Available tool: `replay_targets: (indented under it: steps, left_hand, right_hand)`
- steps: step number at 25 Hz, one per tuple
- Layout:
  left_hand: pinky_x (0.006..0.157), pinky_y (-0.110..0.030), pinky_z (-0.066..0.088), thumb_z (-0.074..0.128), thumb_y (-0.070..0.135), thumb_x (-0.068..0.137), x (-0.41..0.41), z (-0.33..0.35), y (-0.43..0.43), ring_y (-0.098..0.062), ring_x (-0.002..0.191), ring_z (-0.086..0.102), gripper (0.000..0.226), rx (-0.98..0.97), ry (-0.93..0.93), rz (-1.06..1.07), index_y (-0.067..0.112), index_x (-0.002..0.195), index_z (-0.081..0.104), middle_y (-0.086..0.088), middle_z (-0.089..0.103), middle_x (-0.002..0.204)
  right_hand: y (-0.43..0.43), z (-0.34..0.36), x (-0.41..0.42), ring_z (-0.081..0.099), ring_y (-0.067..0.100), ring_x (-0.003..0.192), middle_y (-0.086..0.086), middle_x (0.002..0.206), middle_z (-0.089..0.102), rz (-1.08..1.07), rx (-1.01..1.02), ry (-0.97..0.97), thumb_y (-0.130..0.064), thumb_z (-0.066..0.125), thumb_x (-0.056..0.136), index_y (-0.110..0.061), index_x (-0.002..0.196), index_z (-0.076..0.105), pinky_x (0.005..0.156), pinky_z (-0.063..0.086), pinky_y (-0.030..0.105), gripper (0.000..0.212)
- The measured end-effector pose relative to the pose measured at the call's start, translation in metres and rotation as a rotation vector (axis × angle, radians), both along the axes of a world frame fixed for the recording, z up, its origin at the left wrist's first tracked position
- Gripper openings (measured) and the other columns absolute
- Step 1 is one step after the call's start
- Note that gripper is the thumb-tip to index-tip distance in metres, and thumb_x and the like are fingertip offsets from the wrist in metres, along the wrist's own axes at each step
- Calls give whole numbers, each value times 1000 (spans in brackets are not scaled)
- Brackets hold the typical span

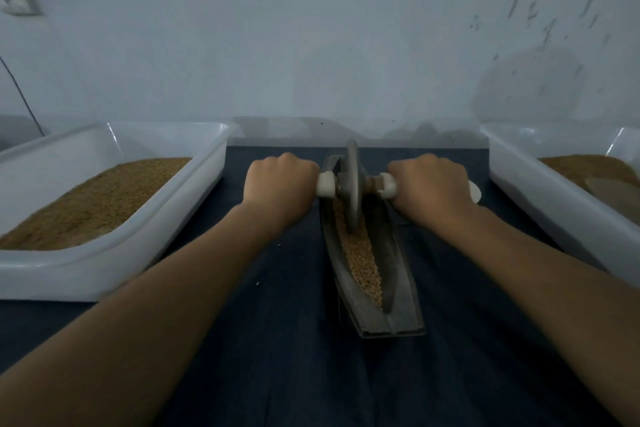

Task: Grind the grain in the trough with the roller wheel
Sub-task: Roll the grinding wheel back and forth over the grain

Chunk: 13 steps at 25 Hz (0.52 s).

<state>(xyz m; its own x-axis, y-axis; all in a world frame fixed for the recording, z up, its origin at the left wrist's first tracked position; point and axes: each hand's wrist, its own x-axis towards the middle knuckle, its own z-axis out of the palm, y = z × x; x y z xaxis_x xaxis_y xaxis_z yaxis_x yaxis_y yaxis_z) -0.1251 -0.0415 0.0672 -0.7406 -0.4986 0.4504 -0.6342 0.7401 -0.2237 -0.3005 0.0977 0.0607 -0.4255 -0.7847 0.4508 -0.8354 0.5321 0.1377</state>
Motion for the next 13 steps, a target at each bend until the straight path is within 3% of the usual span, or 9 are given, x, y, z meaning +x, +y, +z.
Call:
replay_targets:
  steps: [2, 4, 6, 8, 10, 12, 13]
  left_hand:
    - [48, -30, 23, 66, 27, 83, 21, -13, 18, -15, 48, 23, 14, -89, 46, -56, 25, 80, 53, 6, 29, 61]
    - [45, -23, 9, 79, 31, 67, 48, -15, 39, -10, 44, 9, 42, -179, 37, -148, 28, 69, 37, 9, 18, 55]
    - [47, -17, 5, 86, 31, 52, 60, -6, 49, -7, 43, 3, 58, -189, 64, -184, 29, 67, 30, 11, 13, 52]
    - [46, -20, 7, 82, 31, 60, 55, -12, 47, -8, 42, 8, 53, -125, 5, -102, 29, 67, 30, 10, 18, 53]
    - [45, -27, 18, 69, 30, 79, 35, -20, 32, -13, 46, 21, 27, -98, 18, -19, 27, 71, 44, 7, 28, 59]
    - [54, -33, 32, 60, 24, 88, 6, -7, 12, -20, 57, 41, 1, -49, 23, 26, 24, 87, 60, 2, 43, 69]
    - [57, -35, 36, 59, 21, 89, -4, 0, 4, -23, 64, 49, 6, -18, -3, 43, 23, 93, 63, 0, 49, 75]
  right_hand:
    - [31, -12, 9, 42, 15, 59, -8, 71, 48, 11, -22, 60, -34, 63, 83, -29, 69, 35, 48, 23, 27, 32]
    - [66, -21, 20, 43, 18, 54, -9, 64, 43, 89, -47, 95, -39, 60, 77, -32, 67, 24, 48, 27, 26, 37]
    - [85, -22, 25, 44, 25, 49, -8, 59, 39, 192, -105, 92, -40, 58, 70, -39, 70, 24, 47, 32, 27, 34]
    - [75, -19, 25, 36, 20, 46, -9, 57, 33, 157, -103, 181, -36, 60, 66, -35, 68, 29, 47, 23, 22, 31]
    - [44, -14, 17, 37, 16, 52, -9, 61, 40, 66, -51, 174, -33, 64, 75, -30, 69, 42, 47, 18, 23, 23]
    - [11, -5, 7, 54, 20, 68, -4, 77, 56, 1, 21, 7, -32, 64, 86, -28, 80, 52, 53, 32, 28, 14]
    - [-1, -1, 2, 59, 24, 77, -1, 84, 61, -15, 35, -35, -32, 64, 88, -27, 84, 54, 58, 38, 31, 12]
